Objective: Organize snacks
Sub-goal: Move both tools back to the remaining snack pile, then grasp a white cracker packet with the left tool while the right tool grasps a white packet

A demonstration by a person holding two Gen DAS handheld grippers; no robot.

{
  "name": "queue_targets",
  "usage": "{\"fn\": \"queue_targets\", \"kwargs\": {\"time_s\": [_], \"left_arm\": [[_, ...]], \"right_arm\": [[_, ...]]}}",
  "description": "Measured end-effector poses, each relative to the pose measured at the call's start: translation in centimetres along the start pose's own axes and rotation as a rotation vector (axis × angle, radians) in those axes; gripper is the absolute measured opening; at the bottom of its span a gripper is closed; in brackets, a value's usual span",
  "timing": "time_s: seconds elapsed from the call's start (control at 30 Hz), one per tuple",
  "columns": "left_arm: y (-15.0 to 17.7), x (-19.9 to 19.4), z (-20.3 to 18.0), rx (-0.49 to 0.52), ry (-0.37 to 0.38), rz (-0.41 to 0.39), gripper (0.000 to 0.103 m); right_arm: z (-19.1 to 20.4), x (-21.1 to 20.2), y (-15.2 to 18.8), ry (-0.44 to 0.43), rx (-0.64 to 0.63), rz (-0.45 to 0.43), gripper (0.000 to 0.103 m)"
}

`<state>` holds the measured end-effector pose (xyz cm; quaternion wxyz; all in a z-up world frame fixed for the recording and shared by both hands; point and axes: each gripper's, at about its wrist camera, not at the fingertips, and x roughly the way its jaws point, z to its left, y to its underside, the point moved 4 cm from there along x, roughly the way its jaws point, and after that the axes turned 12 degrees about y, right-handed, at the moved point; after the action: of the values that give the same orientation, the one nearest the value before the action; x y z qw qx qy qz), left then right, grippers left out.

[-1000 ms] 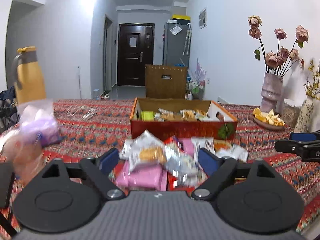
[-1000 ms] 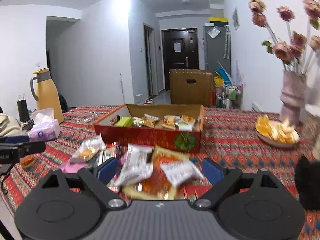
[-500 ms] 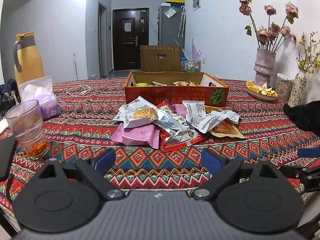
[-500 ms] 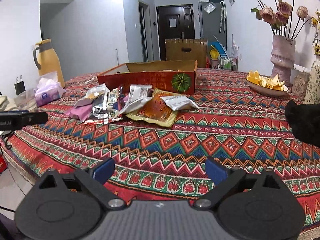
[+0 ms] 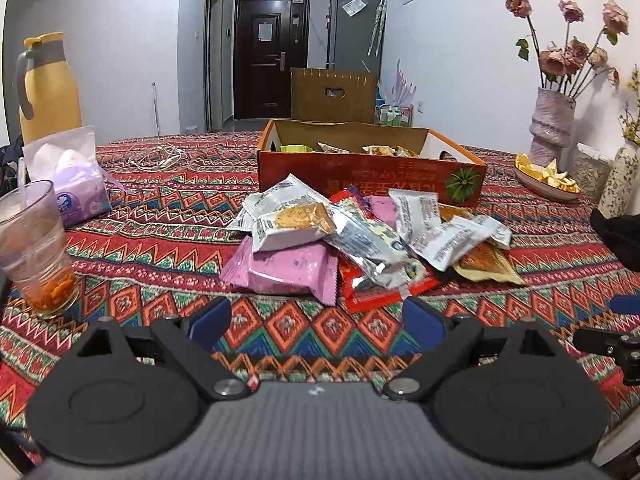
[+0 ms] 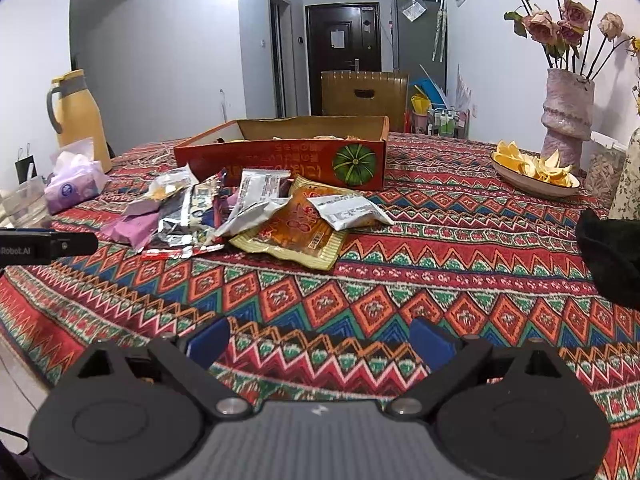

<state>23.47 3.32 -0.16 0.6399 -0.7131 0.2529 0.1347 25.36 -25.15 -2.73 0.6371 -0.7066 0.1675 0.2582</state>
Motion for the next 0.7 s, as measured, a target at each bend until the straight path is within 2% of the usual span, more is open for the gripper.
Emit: {"fn": "queue_targets", "kwargs": {"time_s": [0.3, 0.4, 0.5, 0.57, 0.6, 0.7], "left_arm": [[-3.9, 5.4, 3.2, 0.022, 0.016, -0.012, 0.094], [-5.0, 8.1, 4.7, -0.025, 0.042, 0.016, 0.092], [-5.6, 10.2, 5.6, -0.100, 0.092, 0.038, 0.091], [-5.6, 11.3, 5.9, -0.119, 0.105, 0.053, 0.085], [-5.6, 11.7, 6.0, -0.122, 0.100, 0.063, 0.077], [-5.5, 12.2, 6.1, -0.103, 0.089, 0.050, 0.071]], "right_arm": [[-0.7, 4.2, -2.7, 0.053, 0.039, 0.019, 0.095], [-1.2, 5.7, -4.1, 0.062, 0.069, 0.014, 0.095], [-1.8, 7.5, -5.7, 0.041, 0.165, 0.013, 0.093], [-1.8, 9.0, -6.6, 0.003, 0.220, 0.018, 0.088], [-1.6, 9.8, -7.0, -0.005, 0.236, 0.026, 0.087], [-1.3, 12.8, -7.9, -0.020, 0.295, 0.050, 0.086]]}}
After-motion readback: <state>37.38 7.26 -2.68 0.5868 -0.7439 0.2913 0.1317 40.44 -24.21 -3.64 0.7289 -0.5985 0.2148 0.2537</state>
